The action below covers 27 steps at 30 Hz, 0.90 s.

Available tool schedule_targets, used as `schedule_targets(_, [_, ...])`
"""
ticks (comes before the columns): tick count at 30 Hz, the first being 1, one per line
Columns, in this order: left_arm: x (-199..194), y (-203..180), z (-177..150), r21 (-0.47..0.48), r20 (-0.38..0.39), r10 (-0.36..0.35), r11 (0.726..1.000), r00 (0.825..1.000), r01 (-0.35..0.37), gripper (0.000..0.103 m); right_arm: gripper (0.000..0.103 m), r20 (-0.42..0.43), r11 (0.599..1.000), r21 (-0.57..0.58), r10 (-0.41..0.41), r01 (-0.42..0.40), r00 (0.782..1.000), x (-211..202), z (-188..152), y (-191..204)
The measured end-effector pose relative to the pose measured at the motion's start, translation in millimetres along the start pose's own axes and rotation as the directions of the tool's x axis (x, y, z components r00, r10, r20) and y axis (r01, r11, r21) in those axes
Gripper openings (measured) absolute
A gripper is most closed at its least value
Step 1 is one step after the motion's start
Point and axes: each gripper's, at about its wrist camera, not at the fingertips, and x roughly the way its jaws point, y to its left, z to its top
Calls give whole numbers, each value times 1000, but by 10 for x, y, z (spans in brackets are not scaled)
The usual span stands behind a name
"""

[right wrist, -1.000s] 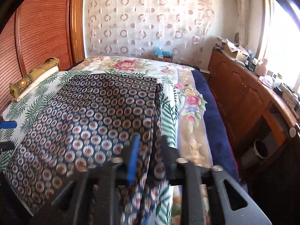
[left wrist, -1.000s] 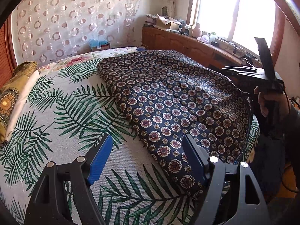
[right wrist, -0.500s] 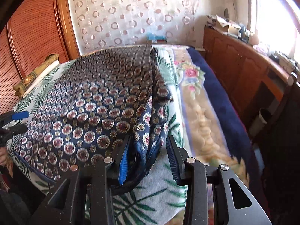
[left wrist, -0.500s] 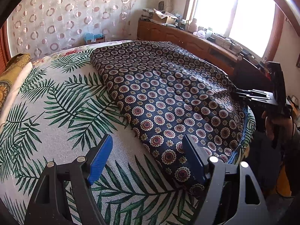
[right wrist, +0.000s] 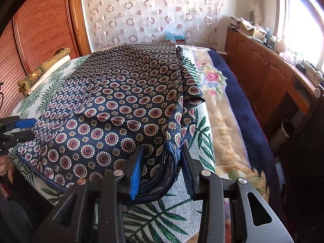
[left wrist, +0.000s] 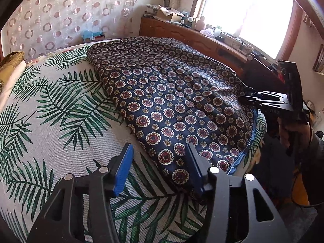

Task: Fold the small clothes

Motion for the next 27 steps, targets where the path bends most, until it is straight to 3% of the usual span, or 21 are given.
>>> schedule_targets(3, [3, -11, -11, 2, 0, 2, 1000, 1000, -2, 54, 39, 4, 999, 14, -34, 34, 999, 21, 37, -58])
schedule_targets(8, [2, -11, -21, 7, 0, 6, 1000, 1000, -6, 54, 42, 10, 999, 46, -4, 3, 1000, 114, 108, -122])
schedule_targets(11, [-16, -49, -47, 14, -11, -28, 1000, 1000, 28, 51, 42, 17, 999, 35, -1, 0, 1000, 145, 90, -92])
schedule_targets(13, [-39, -72, -81, 13, -15, -41, 999, 999, 42, 46, 36, 19, 1000, 21, 7, -7, 1000, 139, 69, -58])
schedule_targets(15, [-52, -78, -94, 11, -21, -57, 998, 998, 57, 37, 14, 18, 999, 0, 37, -37, 999, 122, 22, -24])
schedule_targets(17, [-50, -79, -104, 1, -28, -81, 997, 996, 81, 28, 6, 10, 998, -12, 66, -66, 998, 109, 8, -25])
schedule_targets(19, [-45, -84, -113, 1, -37, -108, 994, 994, 108, 14, 4, 12, 997, -7, 81, -81, 997, 86, -8, -63])
schedule_targets(21, [-70, -82, -106, 1, -31, -125, 992, 992, 125, 7, 3, 21, 996, 7, 93, -93, 995, 57, -17, -113])
schedule_targets(27, [-392, -37, -27, -2, 59, -133, 991, 989, 133, 4, 2, 81, 990, 23, 135, -138, 988, -215, -21, -134])
